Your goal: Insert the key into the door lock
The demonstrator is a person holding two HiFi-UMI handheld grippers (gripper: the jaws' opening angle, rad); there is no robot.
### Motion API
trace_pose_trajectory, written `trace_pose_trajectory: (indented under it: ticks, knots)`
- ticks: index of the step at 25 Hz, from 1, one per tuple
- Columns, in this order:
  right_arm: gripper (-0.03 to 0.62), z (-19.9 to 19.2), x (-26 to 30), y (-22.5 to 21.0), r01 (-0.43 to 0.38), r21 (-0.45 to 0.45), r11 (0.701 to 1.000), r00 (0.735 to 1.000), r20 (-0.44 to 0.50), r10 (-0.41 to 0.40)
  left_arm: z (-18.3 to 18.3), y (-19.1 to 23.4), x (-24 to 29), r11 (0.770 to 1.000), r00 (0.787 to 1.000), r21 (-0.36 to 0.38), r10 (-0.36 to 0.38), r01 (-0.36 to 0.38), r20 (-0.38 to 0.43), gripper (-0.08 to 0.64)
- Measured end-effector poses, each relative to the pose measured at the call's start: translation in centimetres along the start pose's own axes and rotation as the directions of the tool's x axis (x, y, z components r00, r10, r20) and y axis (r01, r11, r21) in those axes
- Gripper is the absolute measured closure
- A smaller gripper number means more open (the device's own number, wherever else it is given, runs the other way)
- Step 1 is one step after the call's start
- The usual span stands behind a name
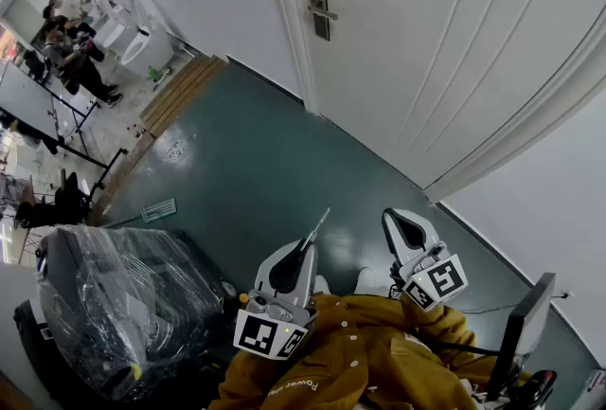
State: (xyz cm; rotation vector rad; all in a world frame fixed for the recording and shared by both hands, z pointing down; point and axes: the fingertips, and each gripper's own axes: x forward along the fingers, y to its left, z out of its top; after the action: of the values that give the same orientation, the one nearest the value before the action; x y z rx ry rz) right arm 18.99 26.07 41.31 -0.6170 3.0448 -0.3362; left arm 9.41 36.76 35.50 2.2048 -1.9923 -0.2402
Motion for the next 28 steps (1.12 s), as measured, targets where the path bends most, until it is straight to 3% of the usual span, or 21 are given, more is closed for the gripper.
trace_pose_trajectory:
  ticks: [13,19,28]
  knots:
    - [0.588,-0.5,0.5,1.0,-0.004,0.007,1.0,1.0,-0.017,0.004,-0.3,1.2,-1.0,0.999,1.0,-0.033,0.012,-0.012,-0.007,0.535]
    - [0.586,-0.1,1.4,2.4,-0.05,0.038,0.998,0.999,0.017,0.049,-0.2,2.3,-1.7,0.998,1.0,-0.051,0.022,-0.023,-0.005,0.535]
    - [0.586,0.1,2.9,3.7,-0.045,0.006,0.999,0.999,0.008,0.045,0.5,4.5,-4.0,0.997,0.999,-0.072,0.032,-0.03,0.022,0.535]
